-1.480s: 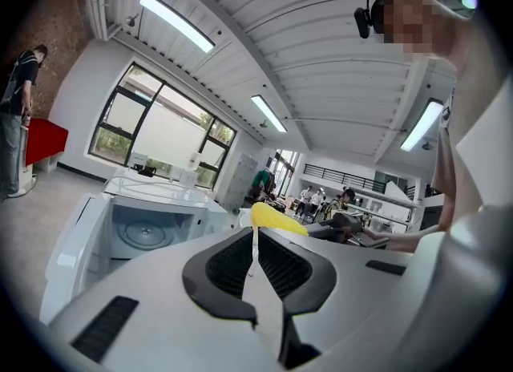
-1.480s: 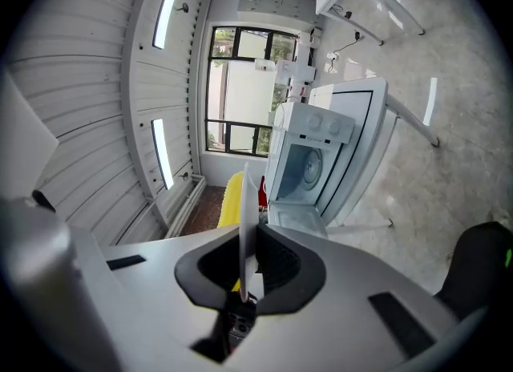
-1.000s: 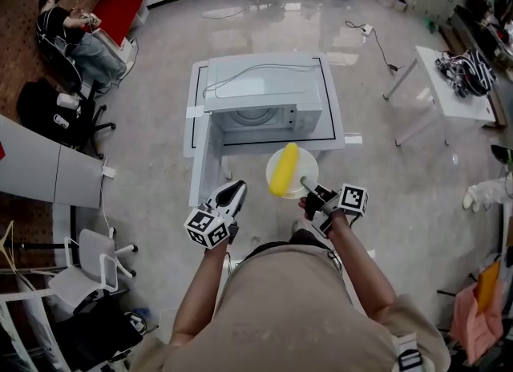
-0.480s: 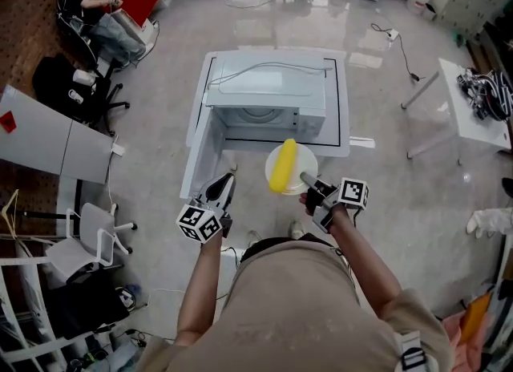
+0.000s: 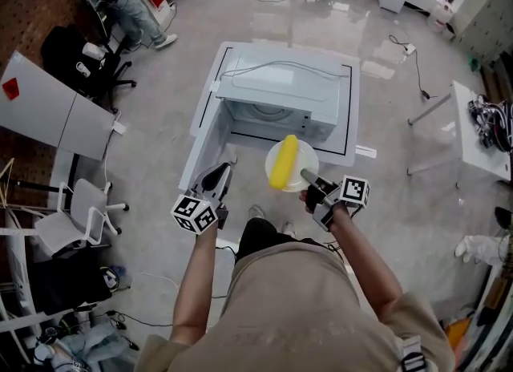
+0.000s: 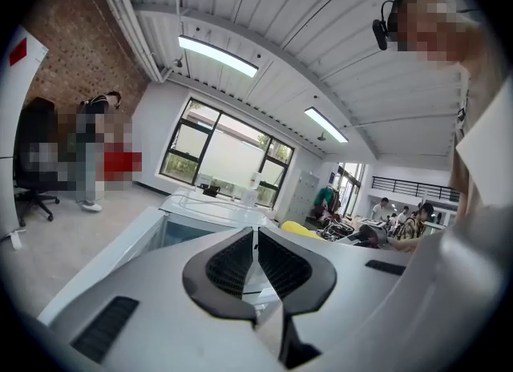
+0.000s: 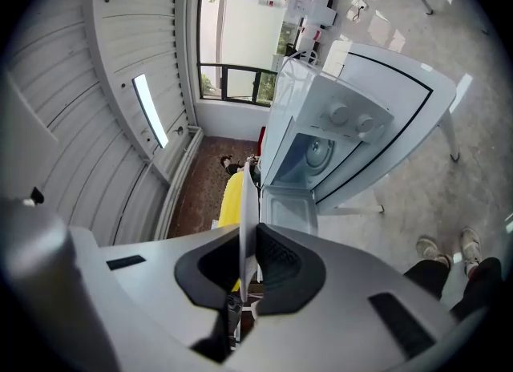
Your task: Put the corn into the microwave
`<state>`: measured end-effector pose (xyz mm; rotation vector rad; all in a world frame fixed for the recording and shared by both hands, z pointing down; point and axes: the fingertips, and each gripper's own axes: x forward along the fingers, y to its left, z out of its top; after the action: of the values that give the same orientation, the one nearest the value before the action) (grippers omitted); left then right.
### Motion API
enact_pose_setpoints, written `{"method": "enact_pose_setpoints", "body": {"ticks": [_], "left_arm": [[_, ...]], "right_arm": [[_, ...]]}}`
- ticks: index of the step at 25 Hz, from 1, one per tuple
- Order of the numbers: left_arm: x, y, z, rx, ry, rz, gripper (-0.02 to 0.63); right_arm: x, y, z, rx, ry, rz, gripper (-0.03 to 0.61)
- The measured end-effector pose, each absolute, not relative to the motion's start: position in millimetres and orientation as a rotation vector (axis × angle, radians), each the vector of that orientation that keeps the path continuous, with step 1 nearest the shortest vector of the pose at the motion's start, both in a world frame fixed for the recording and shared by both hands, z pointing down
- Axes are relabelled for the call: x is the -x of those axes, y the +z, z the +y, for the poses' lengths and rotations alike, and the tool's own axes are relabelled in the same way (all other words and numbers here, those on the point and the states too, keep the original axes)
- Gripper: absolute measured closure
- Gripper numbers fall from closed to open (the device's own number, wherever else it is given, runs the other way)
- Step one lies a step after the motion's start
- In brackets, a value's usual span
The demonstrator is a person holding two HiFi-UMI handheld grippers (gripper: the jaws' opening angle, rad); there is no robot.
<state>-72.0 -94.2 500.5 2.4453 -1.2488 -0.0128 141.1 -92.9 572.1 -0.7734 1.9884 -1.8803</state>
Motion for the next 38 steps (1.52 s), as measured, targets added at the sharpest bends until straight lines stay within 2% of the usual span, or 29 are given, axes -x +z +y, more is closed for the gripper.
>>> {"method": "enact_pose_setpoints", "body": {"ticks": [16,38], "left_arm": [[83,525,-174,-2.445,0.009,-1.051,0.604],[89,560,-254,-2.418,0.07,-1.06,0.604]], "right_arm": [[-79,589,-154,0.837,-1.822,1.932,0.555],[-51,700,-232,0.975,-1.844,1.822,0.555]]}}
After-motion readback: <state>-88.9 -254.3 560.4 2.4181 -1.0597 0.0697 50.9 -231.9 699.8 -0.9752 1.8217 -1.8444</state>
